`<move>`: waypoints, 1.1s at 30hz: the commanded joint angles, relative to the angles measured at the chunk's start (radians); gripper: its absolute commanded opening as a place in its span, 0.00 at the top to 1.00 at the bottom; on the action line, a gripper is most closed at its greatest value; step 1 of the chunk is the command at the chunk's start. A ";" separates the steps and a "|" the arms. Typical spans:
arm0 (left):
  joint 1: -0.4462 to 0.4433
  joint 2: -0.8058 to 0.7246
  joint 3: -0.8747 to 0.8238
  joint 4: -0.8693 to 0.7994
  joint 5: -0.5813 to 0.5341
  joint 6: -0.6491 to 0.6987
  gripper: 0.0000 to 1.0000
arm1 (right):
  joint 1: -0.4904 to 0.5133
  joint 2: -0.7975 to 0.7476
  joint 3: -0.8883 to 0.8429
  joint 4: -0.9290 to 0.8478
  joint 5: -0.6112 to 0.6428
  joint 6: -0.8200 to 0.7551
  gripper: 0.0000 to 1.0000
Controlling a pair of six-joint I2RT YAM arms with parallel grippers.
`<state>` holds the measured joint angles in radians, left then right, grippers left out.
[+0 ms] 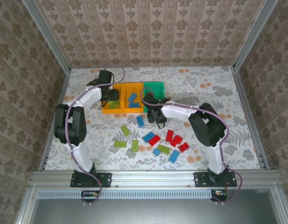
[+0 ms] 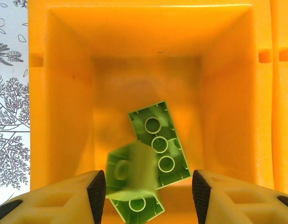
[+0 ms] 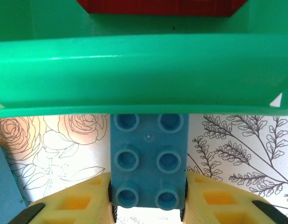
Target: Sort the legos into containers by color
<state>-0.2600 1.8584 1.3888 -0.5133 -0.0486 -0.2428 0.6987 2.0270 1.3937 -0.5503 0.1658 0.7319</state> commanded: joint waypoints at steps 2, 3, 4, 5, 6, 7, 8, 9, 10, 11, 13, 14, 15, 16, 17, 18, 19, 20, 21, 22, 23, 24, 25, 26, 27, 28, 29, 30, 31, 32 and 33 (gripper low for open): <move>0.005 -0.022 0.002 -0.019 0.015 -0.029 0.36 | 0.011 -0.015 -0.013 -0.034 0.005 -0.014 0.67; 0.004 -0.032 -0.004 -0.019 0.019 -0.031 0.33 | 0.018 -0.023 -0.015 -0.039 -0.003 -0.020 0.67; 0.002 -0.046 -0.012 -0.017 0.022 -0.032 0.30 | 0.028 -0.034 -0.018 -0.047 -0.010 -0.030 0.68; -0.002 -0.061 -0.022 -0.013 0.021 -0.030 0.28 | 0.040 -0.044 -0.019 -0.059 -0.016 -0.038 0.68; -0.006 -0.075 -0.032 -0.011 0.021 -0.027 0.26 | 0.050 -0.053 -0.023 -0.066 -0.027 -0.044 0.68; -0.012 -0.091 -0.044 -0.009 0.017 -0.024 0.25 | 0.061 -0.064 -0.031 -0.072 -0.043 -0.048 0.68; -0.018 -0.110 -0.057 -0.011 0.010 -0.025 0.21 | 0.074 -0.078 -0.042 -0.073 -0.057 -0.048 0.68; -0.023 -0.124 -0.069 -0.012 0.006 -0.029 0.19 | 0.083 -0.093 -0.052 -0.077 -0.065 -0.045 0.69; -0.027 -0.141 -0.087 -0.013 0.005 -0.036 0.17 | 0.092 -0.115 -0.062 -0.080 -0.070 -0.039 0.69; -0.029 -0.156 -0.106 -0.014 0.004 -0.045 0.16 | 0.100 -0.134 -0.073 -0.084 -0.076 -0.035 0.69; -0.030 -0.187 -0.146 -0.010 0.005 -0.063 0.13 | 0.111 -0.176 -0.083 -0.083 -0.084 -0.029 0.69; -0.031 -0.200 -0.165 -0.010 0.005 -0.074 0.12 | 0.116 -0.198 -0.084 -0.079 -0.089 -0.030 0.69; -0.031 -0.209 -0.182 -0.010 0.006 -0.081 0.12 | 0.120 -0.215 -0.080 -0.075 -0.094 -0.033 0.69; -0.031 -0.219 -0.198 -0.009 0.008 -0.086 0.11 | 0.123 -0.231 -0.073 -0.069 -0.098 -0.036 0.69; -0.031 -0.225 -0.213 -0.010 0.009 -0.092 0.10 | 0.123 -0.242 -0.059 -0.067 -0.103 -0.041 0.69; -0.033 -0.230 -0.226 -0.010 0.013 -0.095 0.09 | 0.122 -0.249 -0.043 -0.064 -0.103 -0.046 0.69; -0.032 -0.238 -0.244 -0.010 0.016 -0.098 0.08 | 0.123 -0.253 -0.023 -0.059 -0.105 -0.055 0.68; -0.035 -0.244 -0.257 -0.011 0.015 -0.102 0.08 | 0.123 -0.252 0.002 -0.056 -0.105 -0.065 0.68; -0.038 -0.248 -0.269 -0.010 0.016 -0.104 0.08 | 0.122 -0.248 0.025 -0.051 -0.106 -0.075 0.68; -0.043 -0.255 -0.279 -0.011 0.017 -0.105 0.08 | 0.119 -0.237 0.053 -0.046 -0.106 -0.085 0.68; -0.050 -0.261 -0.288 -0.012 0.015 -0.107 0.08 | 0.112 -0.219 0.083 -0.039 -0.114 -0.092 0.68; -0.058 -0.266 -0.295 -0.014 0.015 -0.109 0.07 | 0.105 -0.199 0.112 -0.034 -0.123 -0.096 0.68; -0.067 -0.273 -0.302 -0.018 0.014 -0.114 0.07 | 0.095 -0.176 0.142 -0.027 -0.136 -0.101 0.68; -0.077 -0.281 -0.309 -0.020 0.015 -0.121 0.06 | 0.083 -0.151 0.171 -0.012 -0.151 -0.105 0.68; -0.086 -0.289 -0.314 -0.024 0.015 -0.128 0.00 | 0.073 -0.129 0.194 0.002 -0.163 -0.109 0.68; -0.097 -0.297 -0.318 -0.027 0.014 -0.142 0.00 | 0.058 -0.104 0.221 0.007 -0.170 -0.113 0.68; -0.107 -0.308 -0.327 -0.028 0.017 -0.152 0.00 | 0.044 -0.075 0.252 0.008 -0.174 -0.114 0.68; -0.115 -0.316 -0.334 -0.027 0.021 -0.163 0.00 | 0.032 -0.051 0.283 0.007 -0.180 -0.119 0.68; -0.124 -0.327 -0.344 -0.026 0.024 -0.172 0.00 | 0.019 -0.016 0.318 0.007 -0.193 -0.127 0.68; -0.131 -0.337 -0.355 -0.024 0.028 -0.188 0.00 | 0.010 0.017 0.357 -0.003 -0.206 -0.136 0.68; -0.136 -0.346 -0.367 -0.022 0.032 -0.199 0.00 | 0.003 0.043 0.390 -0.017 -0.212 -0.146 0.68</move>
<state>-0.3840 1.5562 1.0504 -0.5228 -0.0326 -0.3843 0.7273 1.9915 1.7092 -0.5476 -0.0017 0.6258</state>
